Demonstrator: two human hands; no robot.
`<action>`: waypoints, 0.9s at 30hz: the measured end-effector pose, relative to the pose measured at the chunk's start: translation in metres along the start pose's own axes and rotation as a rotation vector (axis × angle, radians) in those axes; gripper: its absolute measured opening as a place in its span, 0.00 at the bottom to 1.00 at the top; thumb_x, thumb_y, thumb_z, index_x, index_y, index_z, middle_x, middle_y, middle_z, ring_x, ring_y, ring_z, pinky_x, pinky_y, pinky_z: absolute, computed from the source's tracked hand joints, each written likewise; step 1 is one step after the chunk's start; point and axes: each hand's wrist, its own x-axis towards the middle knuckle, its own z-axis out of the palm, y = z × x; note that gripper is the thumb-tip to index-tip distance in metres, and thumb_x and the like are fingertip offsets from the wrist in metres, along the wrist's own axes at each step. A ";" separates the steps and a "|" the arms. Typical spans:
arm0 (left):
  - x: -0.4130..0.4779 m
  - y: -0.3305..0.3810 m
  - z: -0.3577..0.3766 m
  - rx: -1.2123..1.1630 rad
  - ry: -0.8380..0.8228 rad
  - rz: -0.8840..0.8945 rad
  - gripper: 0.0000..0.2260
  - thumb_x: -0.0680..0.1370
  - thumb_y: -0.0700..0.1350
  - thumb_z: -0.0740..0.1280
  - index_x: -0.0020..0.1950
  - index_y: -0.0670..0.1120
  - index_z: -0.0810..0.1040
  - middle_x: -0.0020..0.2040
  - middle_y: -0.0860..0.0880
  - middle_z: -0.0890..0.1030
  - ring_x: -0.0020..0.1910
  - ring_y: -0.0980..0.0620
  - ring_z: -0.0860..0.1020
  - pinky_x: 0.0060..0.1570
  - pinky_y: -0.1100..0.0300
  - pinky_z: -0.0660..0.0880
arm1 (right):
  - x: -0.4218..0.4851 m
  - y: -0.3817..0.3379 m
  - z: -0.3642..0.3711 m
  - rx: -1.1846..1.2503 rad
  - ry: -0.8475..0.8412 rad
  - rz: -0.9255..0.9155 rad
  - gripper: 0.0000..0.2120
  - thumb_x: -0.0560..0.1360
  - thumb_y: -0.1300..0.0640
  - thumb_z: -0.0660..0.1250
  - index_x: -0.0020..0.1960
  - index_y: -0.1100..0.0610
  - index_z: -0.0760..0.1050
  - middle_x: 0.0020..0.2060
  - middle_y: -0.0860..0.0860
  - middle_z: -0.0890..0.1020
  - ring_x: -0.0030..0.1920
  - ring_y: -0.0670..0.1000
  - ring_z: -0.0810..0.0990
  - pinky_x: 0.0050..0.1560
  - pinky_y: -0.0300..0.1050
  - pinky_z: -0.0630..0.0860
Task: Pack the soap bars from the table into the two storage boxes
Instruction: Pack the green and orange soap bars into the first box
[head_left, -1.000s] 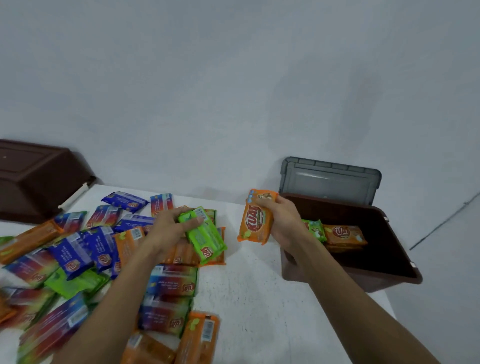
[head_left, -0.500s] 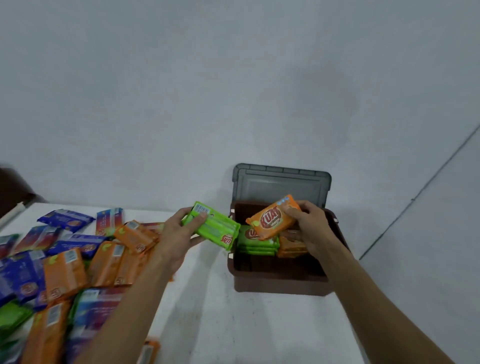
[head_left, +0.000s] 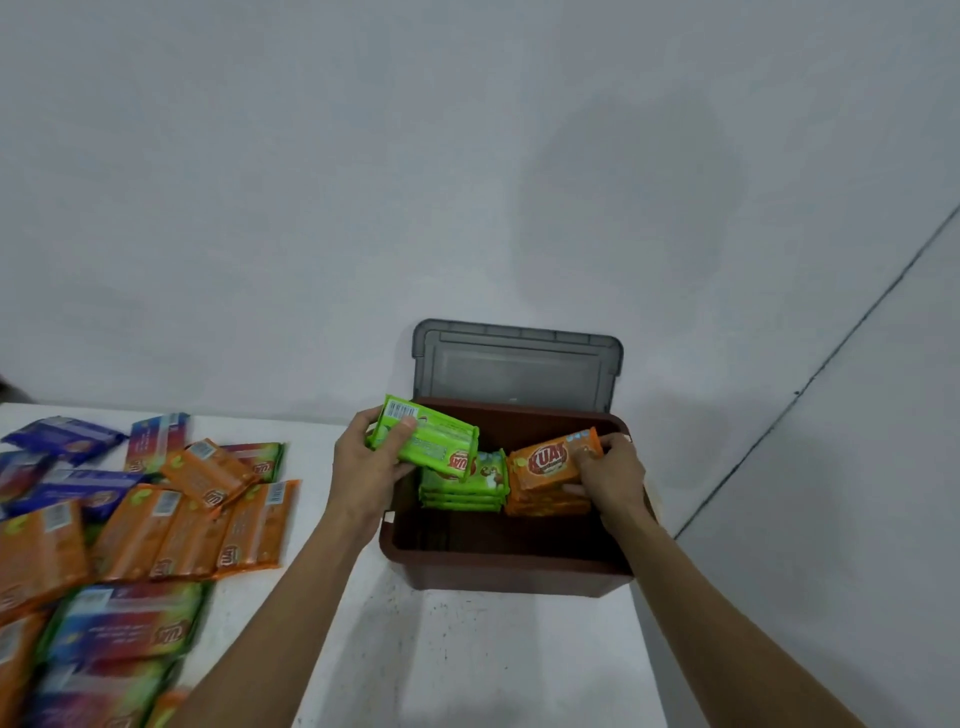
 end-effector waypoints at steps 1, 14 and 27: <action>0.001 -0.001 0.000 0.001 0.006 -0.001 0.07 0.78 0.41 0.69 0.56 0.47 0.77 0.52 0.41 0.83 0.50 0.47 0.83 0.46 0.56 0.82 | 0.000 0.002 0.002 -0.069 0.022 -0.048 0.12 0.80 0.56 0.66 0.59 0.61 0.71 0.53 0.57 0.79 0.46 0.54 0.82 0.42 0.52 0.84; 0.002 -0.004 0.001 0.046 -0.012 0.020 0.13 0.78 0.42 0.68 0.62 0.43 0.75 0.54 0.41 0.83 0.52 0.46 0.83 0.44 0.59 0.82 | -0.001 -0.003 0.003 -0.885 -0.001 -0.418 0.13 0.82 0.50 0.60 0.61 0.56 0.72 0.52 0.55 0.83 0.50 0.56 0.83 0.39 0.45 0.71; -0.004 0.005 0.006 0.075 -0.046 0.018 0.12 0.78 0.39 0.68 0.62 0.42 0.76 0.52 0.43 0.83 0.50 0.50 0.83 0.46 0.58 0.82 | -0.016 -0.020 0.010 -0.534 -0.031 -0.553 0.10 0.81 0.52 0.60 0.50 0.56 0.77 0.41 0.50 0.79 0.38 0.50 0.78 0.32 0.38 0.67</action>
